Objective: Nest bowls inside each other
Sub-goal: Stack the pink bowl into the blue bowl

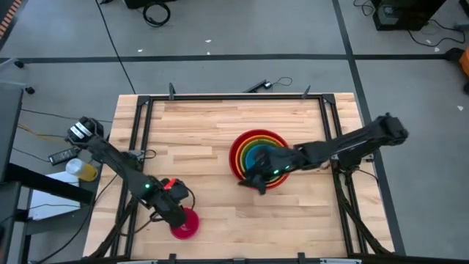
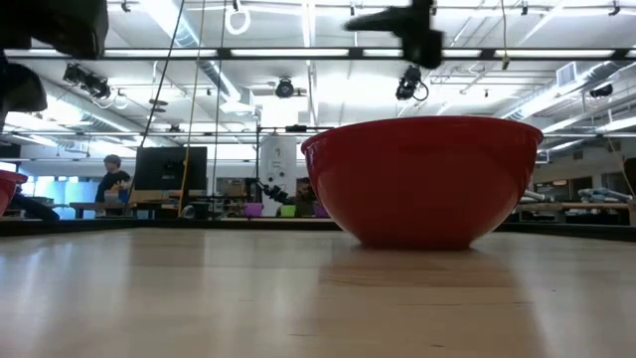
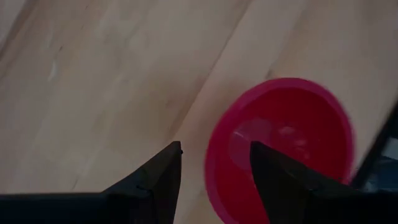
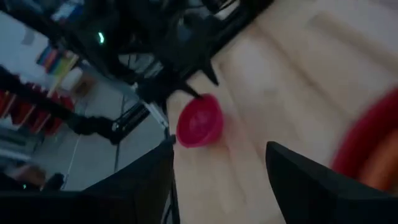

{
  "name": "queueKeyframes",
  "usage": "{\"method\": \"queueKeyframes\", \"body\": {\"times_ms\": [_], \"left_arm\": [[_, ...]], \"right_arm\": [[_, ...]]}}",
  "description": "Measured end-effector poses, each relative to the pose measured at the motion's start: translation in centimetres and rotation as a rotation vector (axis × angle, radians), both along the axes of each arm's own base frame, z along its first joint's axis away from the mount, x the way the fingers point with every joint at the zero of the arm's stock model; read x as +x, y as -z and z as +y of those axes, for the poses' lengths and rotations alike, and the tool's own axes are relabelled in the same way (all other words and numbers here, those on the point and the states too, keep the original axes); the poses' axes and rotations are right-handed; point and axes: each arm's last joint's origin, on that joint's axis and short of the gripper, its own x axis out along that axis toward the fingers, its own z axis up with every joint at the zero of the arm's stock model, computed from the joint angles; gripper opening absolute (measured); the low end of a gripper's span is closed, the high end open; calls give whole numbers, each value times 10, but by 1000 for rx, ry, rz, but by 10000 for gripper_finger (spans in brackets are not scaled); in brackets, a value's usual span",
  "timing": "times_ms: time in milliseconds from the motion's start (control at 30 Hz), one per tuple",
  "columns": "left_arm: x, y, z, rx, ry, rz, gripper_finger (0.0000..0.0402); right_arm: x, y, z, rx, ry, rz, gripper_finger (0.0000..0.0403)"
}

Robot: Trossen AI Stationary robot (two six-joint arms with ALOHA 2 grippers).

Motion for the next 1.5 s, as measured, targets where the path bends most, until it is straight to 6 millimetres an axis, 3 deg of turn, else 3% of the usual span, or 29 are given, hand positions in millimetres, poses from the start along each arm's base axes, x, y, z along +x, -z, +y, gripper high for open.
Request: {"method": "queueKeyframes", "body": {"times_ms": [233,467,633,967,1267,1500], "left_arm": [[-7,-21,9,-11,-50,-120,191],[-12,-38,18,96,-102,-298,192],[-11,-40,21,207,-145,-384,192],[-2,-48,22,258,-271,-561,192],[-5,-50,14,259,-213,-585,192],[-5,-50,14,245,-227,-584,192]], "right_arm": [[55,28,28,-70,-92,70,254],[92,27,71,-403,-271,35,254],[113,33,84,-603,-404,-35,254],[132,66,101,-807,-657,-146,254],[138,83,112,-930,-778,-265,254],[152,114,121,-963,-831,-430,254]]}}
